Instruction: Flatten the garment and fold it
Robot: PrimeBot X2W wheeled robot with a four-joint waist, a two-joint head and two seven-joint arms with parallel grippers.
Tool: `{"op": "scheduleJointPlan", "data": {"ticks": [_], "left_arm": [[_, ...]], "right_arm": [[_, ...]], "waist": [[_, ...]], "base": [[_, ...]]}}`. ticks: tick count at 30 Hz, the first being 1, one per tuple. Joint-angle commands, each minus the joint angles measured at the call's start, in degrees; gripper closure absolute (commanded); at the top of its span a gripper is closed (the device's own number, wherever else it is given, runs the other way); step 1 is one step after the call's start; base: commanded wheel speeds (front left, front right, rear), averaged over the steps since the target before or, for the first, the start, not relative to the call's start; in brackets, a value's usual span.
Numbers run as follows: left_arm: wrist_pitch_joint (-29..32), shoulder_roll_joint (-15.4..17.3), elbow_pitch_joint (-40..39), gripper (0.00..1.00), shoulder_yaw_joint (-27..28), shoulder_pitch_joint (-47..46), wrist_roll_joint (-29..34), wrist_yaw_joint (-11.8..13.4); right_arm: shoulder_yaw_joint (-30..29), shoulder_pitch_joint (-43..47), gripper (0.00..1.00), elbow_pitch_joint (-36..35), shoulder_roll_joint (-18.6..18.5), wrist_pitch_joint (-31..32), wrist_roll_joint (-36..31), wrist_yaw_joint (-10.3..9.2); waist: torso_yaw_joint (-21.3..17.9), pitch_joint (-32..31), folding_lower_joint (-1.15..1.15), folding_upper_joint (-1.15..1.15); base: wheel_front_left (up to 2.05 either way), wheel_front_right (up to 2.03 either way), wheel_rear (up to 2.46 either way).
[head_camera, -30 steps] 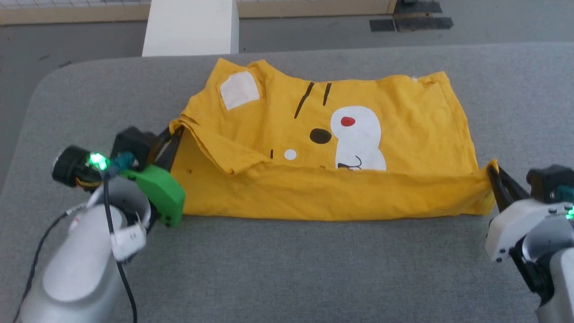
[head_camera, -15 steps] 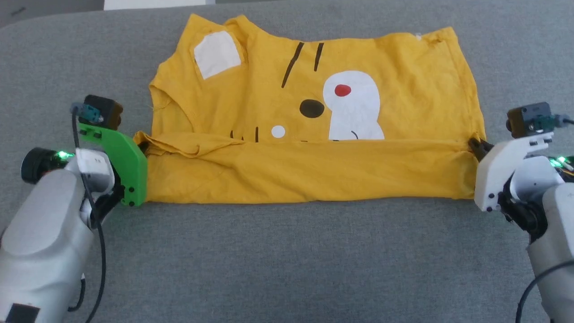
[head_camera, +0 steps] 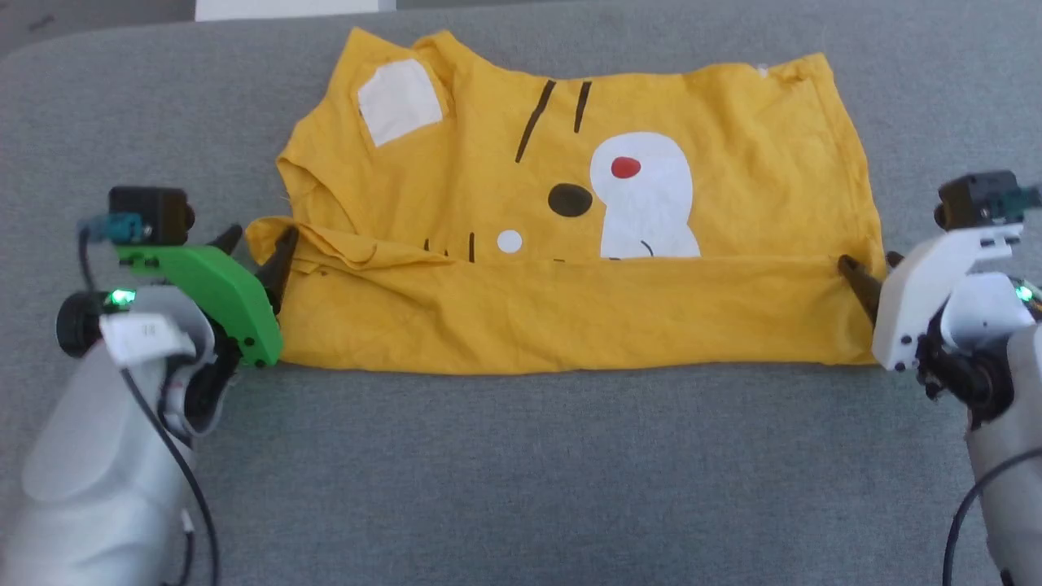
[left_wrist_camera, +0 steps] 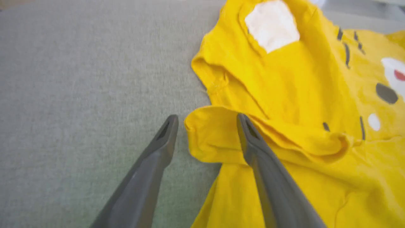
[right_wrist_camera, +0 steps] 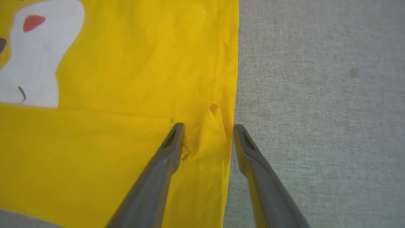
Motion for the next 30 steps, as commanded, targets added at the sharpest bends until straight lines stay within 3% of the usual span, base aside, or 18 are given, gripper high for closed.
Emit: {"op": "scheduleJointPlan", "data": {"ticks": [1, 6, 13, 21, 30], "left_arm": [[-5.8, -1.2, -1.3, 0.0, 1.3, 2.1, 0.6, 1.1], [-21.1, -3.4, -5.4, 0.0, 2.0, 10.0, 4.3, 3.7], [-28.3, -5.5, -9.0, 0.0, 3.5, 18.3, 6.6, 9.6], [-24.3, -5.8, -7.6, 0.0, 4.0, 21.4, 5.1, 12.6], [-10.4, -5.6, -1.4, 0.0, 5.5, 19.3, 0.5, 17.3]], "right_arm": [[-0.4, 2.1, 0.0, -1.4, 0.2, -2.7, 0.1, -0.1], [-1.1, 9.1, 0.0, -6.7, 0.6, -13.8, -0.3, -0.1], [-1.5, 18.6, 0.0, -14.9, 2.6, -28.4, -0.9, -0.1], [-3.4, 25.7, 0.0, -21.2, 8.7, -39.2, -5.2, -0.1], [-3.4, 28.7, 0.0, -22.6, 12.2, -43.7, -7.3, -0.1]], "waist": [[1.1, -2.5, 0.0, 0.0], [2.0, -6.8, 0.0, 0.0], [1.6, -10.4, 0.0, 0.0], [-1.0, -12.3, 0.0, 0.0], [-4.8, -12.2, 0.0, 0.0]], "base": [[0.0, 0.0, 0.0], [0.0, 0.0, 0.0], [0.0, 0.0, 0.0], [0.0, 0.0, 0.0], [0.0, 0.0, 0.0]]}}
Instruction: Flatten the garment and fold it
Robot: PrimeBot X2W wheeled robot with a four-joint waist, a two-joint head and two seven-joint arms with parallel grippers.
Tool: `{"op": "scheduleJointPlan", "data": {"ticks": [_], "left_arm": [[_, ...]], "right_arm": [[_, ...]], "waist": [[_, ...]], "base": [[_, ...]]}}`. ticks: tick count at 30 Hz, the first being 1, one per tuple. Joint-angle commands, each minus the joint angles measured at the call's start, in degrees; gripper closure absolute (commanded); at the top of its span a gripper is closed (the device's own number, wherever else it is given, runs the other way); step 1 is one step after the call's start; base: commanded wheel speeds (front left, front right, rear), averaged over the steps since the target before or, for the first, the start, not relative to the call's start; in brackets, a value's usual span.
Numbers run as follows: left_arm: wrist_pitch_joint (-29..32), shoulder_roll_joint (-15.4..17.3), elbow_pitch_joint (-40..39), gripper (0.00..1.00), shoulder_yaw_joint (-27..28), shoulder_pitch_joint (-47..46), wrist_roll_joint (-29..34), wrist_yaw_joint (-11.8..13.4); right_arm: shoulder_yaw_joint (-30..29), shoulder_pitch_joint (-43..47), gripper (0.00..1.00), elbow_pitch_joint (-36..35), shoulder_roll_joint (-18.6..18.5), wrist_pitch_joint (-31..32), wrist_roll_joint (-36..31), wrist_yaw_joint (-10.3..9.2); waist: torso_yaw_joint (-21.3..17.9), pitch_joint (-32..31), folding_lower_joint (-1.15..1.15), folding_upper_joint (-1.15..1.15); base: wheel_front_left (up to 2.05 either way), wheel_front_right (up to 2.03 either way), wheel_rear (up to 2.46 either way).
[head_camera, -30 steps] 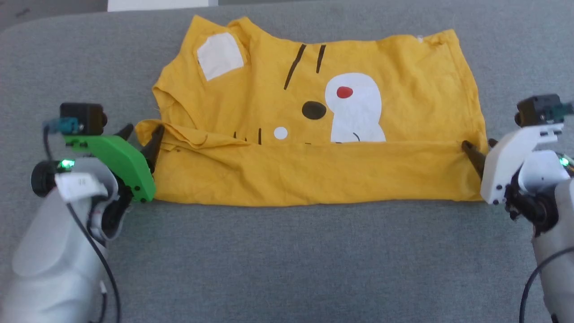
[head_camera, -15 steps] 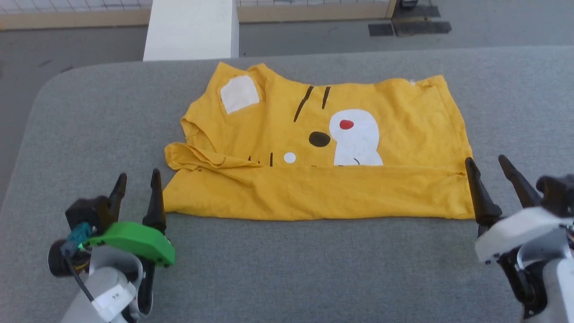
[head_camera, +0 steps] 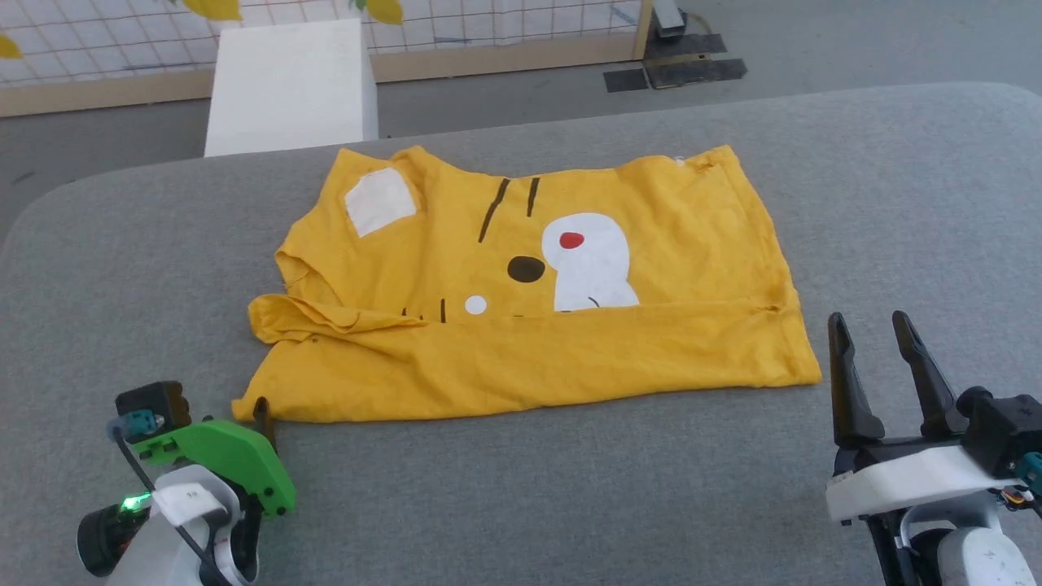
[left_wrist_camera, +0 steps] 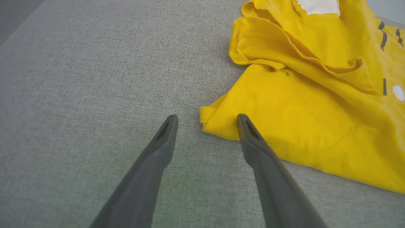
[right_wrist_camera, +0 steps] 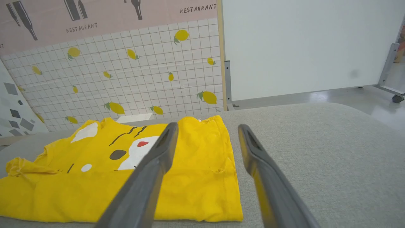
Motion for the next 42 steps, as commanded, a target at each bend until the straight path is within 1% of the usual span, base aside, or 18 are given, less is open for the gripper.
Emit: {"op": "scheduleJointPlan", "data": {"ticks": [1, 5, 8, 9, 10, 11, 17, 19, 22, 29, 33, 36, 37, 38, 39, 40, 41, 42], "left_arm": [[1.4, 0.3, 0.5, 0.0, 0.4, -1.5, -0.8, 0.6], [6.1, 0.8, 2.4, 0.0, 1.0, -3.2, -2.5, 1.5], [11.2, 1.1, 4.0, 0.0, 0.4, -3.9, -3.8, 1.6], [12.9, 1.1, 4.2, 0.63, 0.0, -3.9, -4.2, 1.5], [14.6, 1.1, 4.2, 0.97, -0.3, -3.9, -4.7, 1.3], [15.3, 1.2, 3.9, 1.0, -0.5, -3.9, -4.8, 1.1], [15.5, 1.6, 1.7, 1.0, -1.3, -3.7, -4.7, 0.2], [15.0, 1.6, 1.2, 1.0, -1.6, -3.7, -4.4, 0.1], [14.6, 1.2, 0.6, 1.0, -2.3, -3.9, -4.2, -0.6], [14.0, 0.6, -0.3, 1.0, -3.4, -4.9, -3.9, -1.3], [13.8, 0.2, -0.6, 1.0, -4.0, -5.4, -3.7, -1.9], [13.6, 0.1, -0.6, 1.0, -4.4, -5.8, -3.7, -2.3], [13.4, 0.1, -0.6, 1.0, -4.5, -5.8, -3.7, -2.5], [13.3, 0.0, -0.6, 1.0, -4.5, -5.8, -3.7, -2.6], [13.1, 0.0, -0.6, 1.0, -4.6, -5.8, -3.7, -2.7], [13.0, 0.0, -0.5, 1.0, -4.6, -5.8, -3.7, -2.8], [12.7, 0.0, -0.5, 1.0, -4.6, -5.8, -3.7, -2.9], [12.4, 0.0, -0.6, 1.0, -4.7, -5.7, -3.7, -3.0]], "right_arm": [[0.1, 0.6, 0.0, -0.2, 0.3, -0.5, -0.1, -0.08], [0.4, 0.5, 0.0, -0.1, 0.6, -0.5, -0.1, -0.08], [0.4, 0.4, 0.0, 0.1, 0.7, -0.3, -0.2, -0.08], [0.3, 0.3, 0.0, 0.1, 0.7, -0.1, -0.3, -0.08], [0.1, 0.3, 0.0, 0.2, 0.7, 0.0, -0.5, -0.08], [-0.1, 0.3, 0.0, 0.2, 0.7, 0.1, -0.7, -0.08], [-2.0, -2.0, 0.0, 0.9, 0.8, 0.9, -2.0, -0.08], [-3.5, -3.7, 0.0, 2.8, 0.8, 3.1, -2.3, -0.08], [-6.2, -7.3, 0.0, 8.1, 0.8, 11.2, -2.2, -0.08], [-10.9, -16.5, 0.0, 19.9, 0.8, 34.8, -1.3, -0.08], [-11.4, -19.6, 0.0, 23.0, 0.8, 44.4, -4.2, -0.08], [-12.2, -20.5, 0.0, 23.6, 0.8, 49.9, -6.0, -0.08], [-12.5, -20.7, 0.2, 23.6, 0.8, 51.7, -6.9, -0.08], [-12.9, -20.7, 0.55, 23.4, 0.8, 53.0, -7.2, -0.08], [-13.2, -20.8, 0.67, 23.1, 0.8, 54.4, -7.4, -0.08], [-13.4, -20.8, 0.91, 22.8, 0.8, 55.2, -7.6, -0.08], [-13.5, -20.6, 1.0, 22.0, 0.8, 55.6, -7.9, -0.08], [-13.5, -20.5, 1.0, 21.2, 0.8, 55.2, -8.3, -0.08]], "waist": [[-1.3, 0.3, 0.0, 0.0], [-2.2, 1.0, 0.0, 0.0], [-2.6, 1.2, 0.0, 0.0], [-2.7, 1.3, 0.0, 0.0], [-2.7, 1.3, 0.0, 0.0], [-2.7, 1.4, 0.0, 0.0], [-1.9, 1.8, 0.0, 0.0], [-1.5, 2.0, 0.0, 0.0], [-0.7, 2.3, 0.0, 0.0], [1.7, 3.3, 0.0, 0.0], [3.1, 4.0, 0.0, 0.0], [3.8, 4.3, 0.0, 0.0], [4.0, 4.4, 0.0, 0.0], [4.1, 4.4, 0.0, 0.0], [4.3, 4.4, 0.0, 0.0], [4.4, 4.4, 0.0, 0.0], [4.5, 4.4, 0.0, 0.0], [4.5, 4.4, 0.0, 0.0]], "base": [[0.0, 0.0, 0.0], [0.0, 0.0, 0.0], [0.0, 0.0, 0.0], [0.0, 0.0, 0.0], [0.0, 0.0, 0.0], [0.0, 0.0, 0.0], [0.0, 0.0, 0.0], [0.0, 0.0, 0.0], [0.0, 0.0, 0.0], [0.0, 0.0, 0.0], [0.0, 0.0, 0.0], [0.0, 0.0, 0.0], [0.0, 0.0, 0.0], [0.0, 0.0, 0.0], [0.0, 0.0, 0.0], [0.0, 0.0, 0.0], [0.0, 0.0, 0.0], [0.0, 0.0, 0.0]]}}
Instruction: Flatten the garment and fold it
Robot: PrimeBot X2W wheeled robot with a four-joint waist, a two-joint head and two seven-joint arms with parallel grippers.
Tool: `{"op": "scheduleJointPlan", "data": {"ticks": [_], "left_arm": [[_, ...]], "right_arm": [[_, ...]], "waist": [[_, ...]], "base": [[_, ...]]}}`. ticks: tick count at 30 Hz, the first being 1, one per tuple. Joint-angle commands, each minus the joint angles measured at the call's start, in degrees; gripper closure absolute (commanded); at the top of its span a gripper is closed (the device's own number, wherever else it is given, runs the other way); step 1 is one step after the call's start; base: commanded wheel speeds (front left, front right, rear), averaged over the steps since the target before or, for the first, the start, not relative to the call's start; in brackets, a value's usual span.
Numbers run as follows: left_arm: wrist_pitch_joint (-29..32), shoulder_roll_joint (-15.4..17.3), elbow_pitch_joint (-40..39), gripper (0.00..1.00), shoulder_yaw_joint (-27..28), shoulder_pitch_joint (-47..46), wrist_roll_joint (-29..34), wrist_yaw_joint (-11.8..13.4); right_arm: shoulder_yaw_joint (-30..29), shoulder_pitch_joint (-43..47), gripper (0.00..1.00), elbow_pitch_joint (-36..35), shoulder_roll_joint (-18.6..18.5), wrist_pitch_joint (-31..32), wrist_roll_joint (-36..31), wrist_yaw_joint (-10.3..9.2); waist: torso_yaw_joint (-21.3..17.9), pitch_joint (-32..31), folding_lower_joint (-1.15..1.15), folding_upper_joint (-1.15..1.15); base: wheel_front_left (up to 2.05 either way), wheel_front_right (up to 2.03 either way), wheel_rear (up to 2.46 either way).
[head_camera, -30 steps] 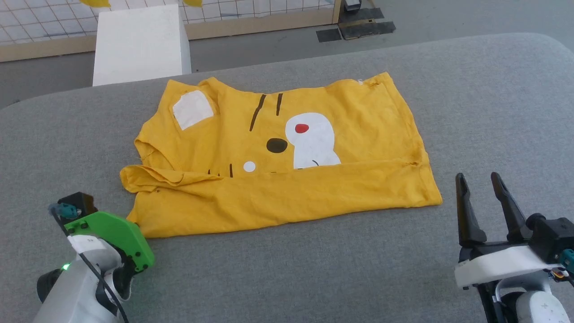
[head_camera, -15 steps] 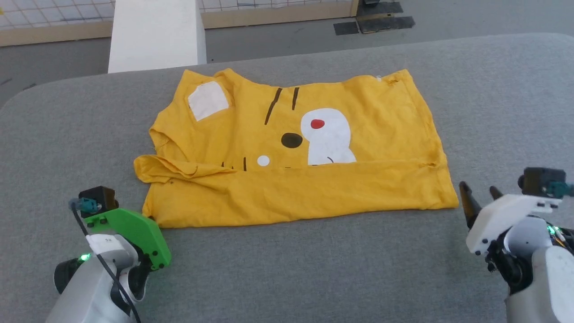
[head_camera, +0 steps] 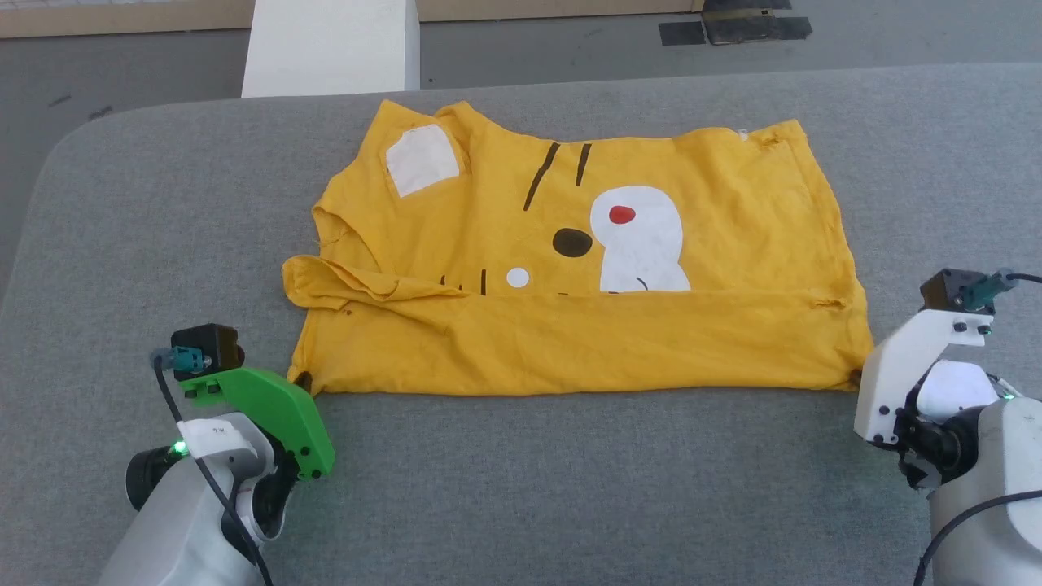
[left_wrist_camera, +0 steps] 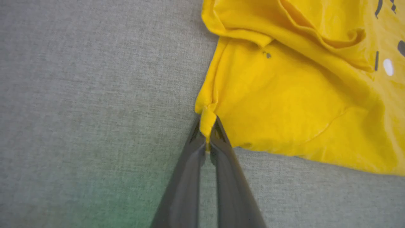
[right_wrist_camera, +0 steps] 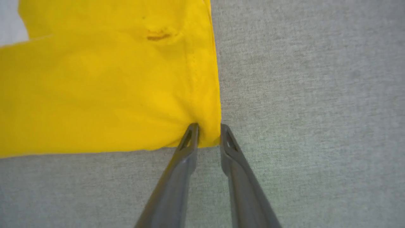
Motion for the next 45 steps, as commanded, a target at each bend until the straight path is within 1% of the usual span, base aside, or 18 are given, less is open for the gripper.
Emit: {"op": "scheduleJointPlan", "data": {"ticks": [1, 6, 9, 12, 17, 20, 24, 27, 31, 36, 37, 38, 39, 40, 41, 45], "left_arm": [[-0.4, 0.0, 0.6, 1.0, -0.1, 0.4, 0.3, -0.4], [-4.9, 0.0, 0.1, 1.0, 0.3, 1.7, 1.2, -0.3], [-7.8, -0.1, -1.3, 1.0, 0.9, 4.1, 1.4, 0.3], [-9.2, 0.0, -3.9, 1.0, 1.3, 8.1, 1.2, 1.3], [-9.2, 0.8, -10.7, 1.0, 1.8, 15.8, 1.1, 4.3], [-7.5, 1.6, -15.1, 1.0, 1.5, 20.7, 1.2, 6.7], [-4.3, 2.4, -19.1, 1.0, 0.9, 25.3, 0.8, 9.1], [-2.0, 3.1, -20.4, 1.0, 0.4, 27.5, 0.3, 10.1], [0.0, 3.7, -20.8, 1.0, -0.1, 28.5, -0.4, 10.1], [-0.2, 3.2, -20.1, 1.0, -0.7, 27.9, -1.3, 8.2], [-0.8, 3.0, -20.0, 0.85, -0.5, 27.6, -1.3, 8.1], [-1.6, 2.9, -20.1, 0.11, -0.3, 27.4, -1.2, 7.9], [-2.1, 2.8, -20.2, 0.0, -0.2, 27.2, -1.3, 7.6], [-2.8, 2.7, -20.5, 0.0, 0.1, 27.0, -1.3, 7.3], [-3.4, 2.9, -20.8, 0.0, 0.1, 26.8, -1.1, 7.0], [-7.7, 4.3, -22.9, 0.0, 1.0, 25.1, 1.1, 5.6]], "right_arm": [[0.2, 0.4, 1.0, -0.9, 0.1, -1.0, -0.8, -0.08], [0.4, 2.9, 1.0, -4.2, 0.1, -8.7, 0.9, -0.08], [-0.2, 5.8, 1.0, -6.4, 0.1, -14.2, 2.6, -0.08], [-0.6, 9.3, 1.0, -8.9, 0.1, -17.2, 3.9, -0.08], [-1.6, 15.9, 1.0, -14.1, 0.1, -17.7, 6.1, -0.08], [-2.9, 20.5, 1.0, -16.3, 0.1, -15.9, 7.8, -0.08], [-4.6, 25.7, 1.0, -16.8, 0.1, -13.0, 10.8, -0.08], [-5.4, 28.4, 1.0, -15.8, 0.1, -11.9, 12.7, -0.08], [-5.3, 29.4, 1.0, -12.6, 0.1, -13.4, 13.4, -0.08], [-4.6, 28.1, 1.0, -7.5, 0.1, -15.6, 13.7, -0.08], [-4.6, 27.9, 1.0, -7.0, 0.1, -16.3, 14.0, -0.08], [-4.4, 27.6, 0.95, -6.6, 0.1, -17.2, 14.6, -0.08], [-4.2, 27.5, 0.55, -6.6, 0.1, -18.0, 15.0, -0.08], [-3.9, 27.6, 0.13, -7.0, 0.1, -19.2, 15.1, -0.08], [-3.4, 27.7, 0.0, -7.6, 0.1, -20.1, 15.2, -0.08], [-2.1, 28.4, 0.0, -12.7, 0.1, -25.5, 14.7, -0.08]], "waist": [[0.1, -0.1, 0.0, 0.0], [0.2, -1.8, 0.0, 0.0], [0.0, -3.4, 0.0, 0.0], [-0.3, -4.8, 0.0, 0.0], [-0.6, -5.9, 0.0, 0.0], [-0.4, -6.2, 0.0, 0.0], [0.2, -6.1, 0.0, 0.0], [0.5, -6.0, 0.0, 0.0], [0.7, -5.5, 0.0, 0.0], [0.7, -5.1, 0.0, 0.0], [0.7, -5.2, 0.0, 0.0], [0.7, -5.3, 0.0, 0.0], [0.7, -5.5, 0.0, 0.0], [0.8, -5.8, 0.0, 0.0], [0.8, -5.9, 0.0, 0.0], [0.6, -6.3, 0.0, 0.0]], "base": [[0.0, 0.0, 0.0], [0.0, 0.0, 0.0], [0.0, 0.0, 0.0], [0.0, 0.0, 0.0], [0.0, 0.0, 0.0], [0.0, 0.0, 0.0], [0.0, 0.0, 0.0], [0.0, 0.0, 0.0], [0.0, 0.0, 0.0], [0.0, 0.0, 0.0], [0.0, 0.0, 0.0], [0.0, 0.0, 0.0], [0.0, 0.0, 0.0], [0.0, 0.0, 0.0], [0.0, 0.0, 0.0], [0.0, 0.0, 0.0]]}}
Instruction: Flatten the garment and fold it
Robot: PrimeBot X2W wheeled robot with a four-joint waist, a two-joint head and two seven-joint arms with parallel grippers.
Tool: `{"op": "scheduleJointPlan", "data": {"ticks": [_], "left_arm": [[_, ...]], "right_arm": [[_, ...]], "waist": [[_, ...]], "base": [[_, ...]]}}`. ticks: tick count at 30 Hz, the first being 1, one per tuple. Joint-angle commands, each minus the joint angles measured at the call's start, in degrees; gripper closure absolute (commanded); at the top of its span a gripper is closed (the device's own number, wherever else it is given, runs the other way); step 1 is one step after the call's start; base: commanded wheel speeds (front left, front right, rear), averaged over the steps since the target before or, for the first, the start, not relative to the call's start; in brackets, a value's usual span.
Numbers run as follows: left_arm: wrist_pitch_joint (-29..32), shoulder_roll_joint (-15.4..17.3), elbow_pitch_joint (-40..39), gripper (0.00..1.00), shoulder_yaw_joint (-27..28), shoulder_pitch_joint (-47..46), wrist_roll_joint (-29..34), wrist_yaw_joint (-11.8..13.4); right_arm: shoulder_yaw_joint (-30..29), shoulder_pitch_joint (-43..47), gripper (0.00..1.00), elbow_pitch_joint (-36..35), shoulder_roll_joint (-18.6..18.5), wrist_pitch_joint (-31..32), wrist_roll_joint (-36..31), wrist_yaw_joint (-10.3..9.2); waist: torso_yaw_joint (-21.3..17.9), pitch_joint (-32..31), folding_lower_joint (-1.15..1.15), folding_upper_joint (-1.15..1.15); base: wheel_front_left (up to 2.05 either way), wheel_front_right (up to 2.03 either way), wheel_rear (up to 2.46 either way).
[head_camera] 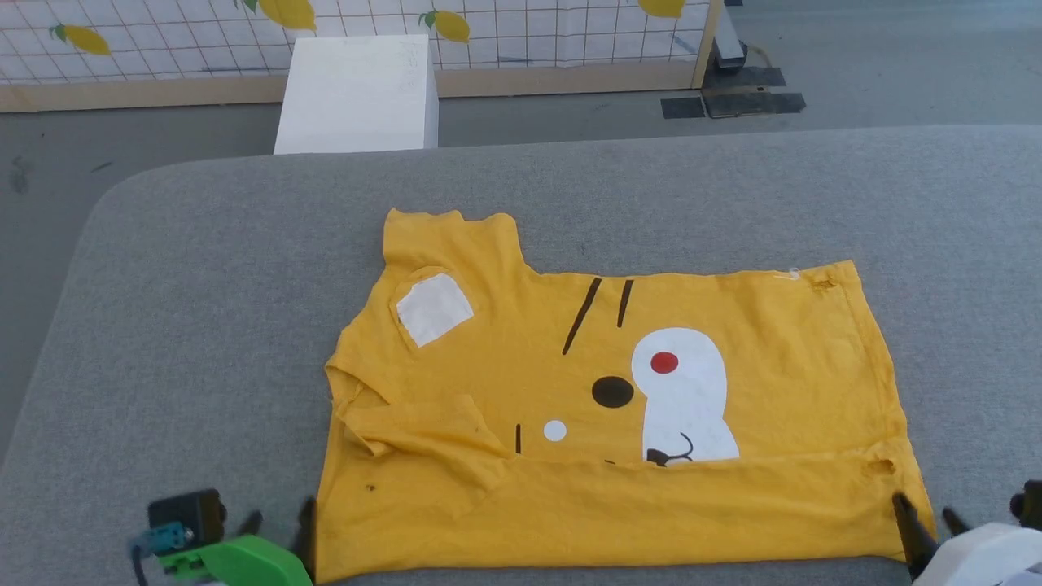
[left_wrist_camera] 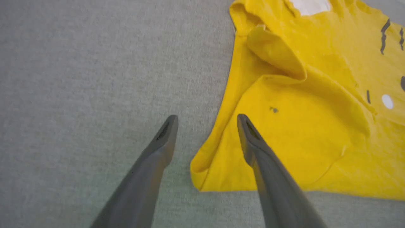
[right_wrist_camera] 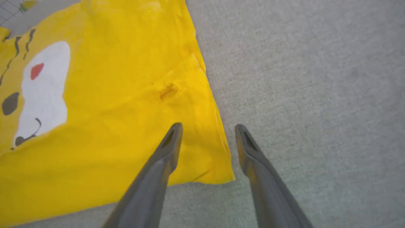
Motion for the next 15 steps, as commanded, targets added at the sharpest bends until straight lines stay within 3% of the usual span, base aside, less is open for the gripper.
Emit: {"op": "scheduleJointPlan", "data": {"ticks": [1, 6, 9, 15], "left_arm": [[-2.0, 0.9, -0.8, 0.0, 0.7, -2.1, 1.3, -0.4], [-9.3, 3.2, -1.9, 0.0, 1.2, -8.1, 6.4, -3.0], [-12.1, 4.1, -0.5, 0.0, 0.5, -14.4, 8.8, -5.8], [-12.9, 3.8, 7.1, 0.0, -1.6, -29.5, 10.6, -11.6]], "right_arm": [[0.4, 0.2, 0.0, -2.0, 0.0, -2.3, -0.6, -0.09], [2.7, -0.5, 0.0, -8.7, 0.0, -11.5, -2.8, -0.09], [4.9, -1.4, 0.0, -11.6, 0.0, -17.3, -4.7, -0.09], [9.8, -3.2, 0.0, -15.4, -1.6, -23.8, -6.2, -0.09]], "waist": [[-0.2, 0.0, 0.0, 0.0], [-1.1, 1.2, 0.0, 0.0], [-1.5, 2.8, 0.0, 0.0], [-2.9, 7.2, 0.0, 0.0]], "base": [[0.0, 0.0, 0.0], [0.0, 0.0, 0.0], [0.0, 0.0, 0.0], [0.0, 0.0, 0.0]]}}
